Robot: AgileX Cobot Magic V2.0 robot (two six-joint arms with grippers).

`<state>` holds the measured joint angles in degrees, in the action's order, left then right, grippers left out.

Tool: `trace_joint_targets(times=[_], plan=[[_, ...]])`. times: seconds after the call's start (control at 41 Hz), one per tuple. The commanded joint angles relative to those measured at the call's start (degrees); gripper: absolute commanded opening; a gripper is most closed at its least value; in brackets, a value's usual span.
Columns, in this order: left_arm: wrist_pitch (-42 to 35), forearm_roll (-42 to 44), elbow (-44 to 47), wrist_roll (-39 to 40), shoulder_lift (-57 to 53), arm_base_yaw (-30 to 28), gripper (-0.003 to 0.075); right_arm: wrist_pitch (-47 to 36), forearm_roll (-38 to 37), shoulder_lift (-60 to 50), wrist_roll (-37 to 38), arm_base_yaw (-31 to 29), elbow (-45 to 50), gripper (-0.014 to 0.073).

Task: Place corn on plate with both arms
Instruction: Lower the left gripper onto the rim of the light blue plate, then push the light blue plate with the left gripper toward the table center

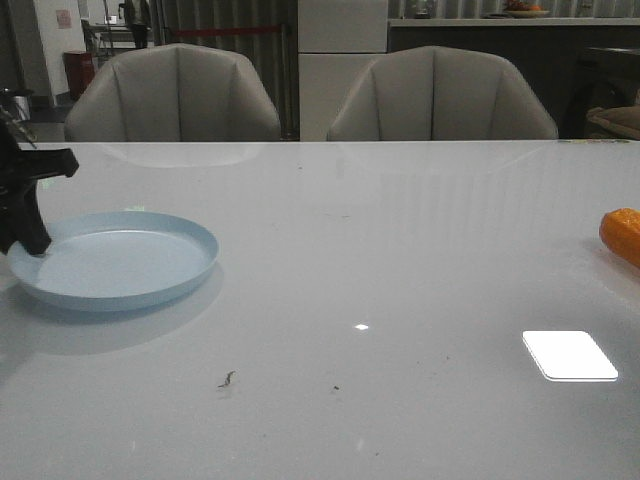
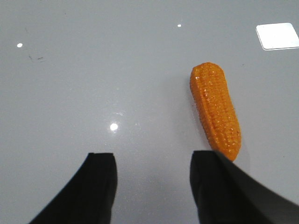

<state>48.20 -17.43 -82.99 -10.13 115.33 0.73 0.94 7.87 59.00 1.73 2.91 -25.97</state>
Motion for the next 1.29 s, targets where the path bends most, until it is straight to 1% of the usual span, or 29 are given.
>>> trace_joint_targets(times=[0.0, 0.244, 0.341, 0.463, 0.732, 0.878, 1.049, 1.146, 1.268], plan=[[1.13, -5.21, -2.76, -1.18, -2.98, 0.89, 0.0094, -4.71, 0.06, -0.51, -0.36, -0.10, -1.88, 0.0468], [4.15, -14.45, -3.89, -9.31, -2.98, 5.84, 0.0094, -4.71, 0.06, -0.51, -0.36, -0.10, -1.88, 0.0468], [4.17, -18.85, -3.89, -11.39, -2.98, 8.61, 0.0094, -4.71, 0.06, -0.51, -0.36, -0.10, -1.88, 0.0468], [4.04, -21.61, -3.89, -11.55, -2.98, 11.92, 0.0094, -4.65, 0.06, -0.51, -0.36, -0.10, -1.88, 0.0468], [0.20, -21.85, -3.89, -11.55, -2.21, 19.39, 0.0094, -4.59, 0.06, -0.51, -0.36, -0.10, -1.88, 0.0468], [-3.10, -21.73, -3.89, -11.55, -2.12, 21.56, 0.0094, -4.42, 0.06, -0.51, -0.36, -0.10, -1.88, 0.0468], [-3.45, -17.94, -3.79, -11.55, -0.76, 22.81, 0.0094, -4.36, 0.06, -0.51, -0.36, -0.10, -1.88, 0.0468], [-2.61, -17.50, -3.79, -11.55, 0.17, 22.94, 0.0125, -4.36, 0.06, -0.51, -0.36, -0.10, -1.88, 0.0468], [-2.49, -17.51, -3.79, -11.45, 1.12, 22.94, 0.0209, -4.30, 0.06, -0.51, -0.36, -0.10, -1.88, 0.0468]])
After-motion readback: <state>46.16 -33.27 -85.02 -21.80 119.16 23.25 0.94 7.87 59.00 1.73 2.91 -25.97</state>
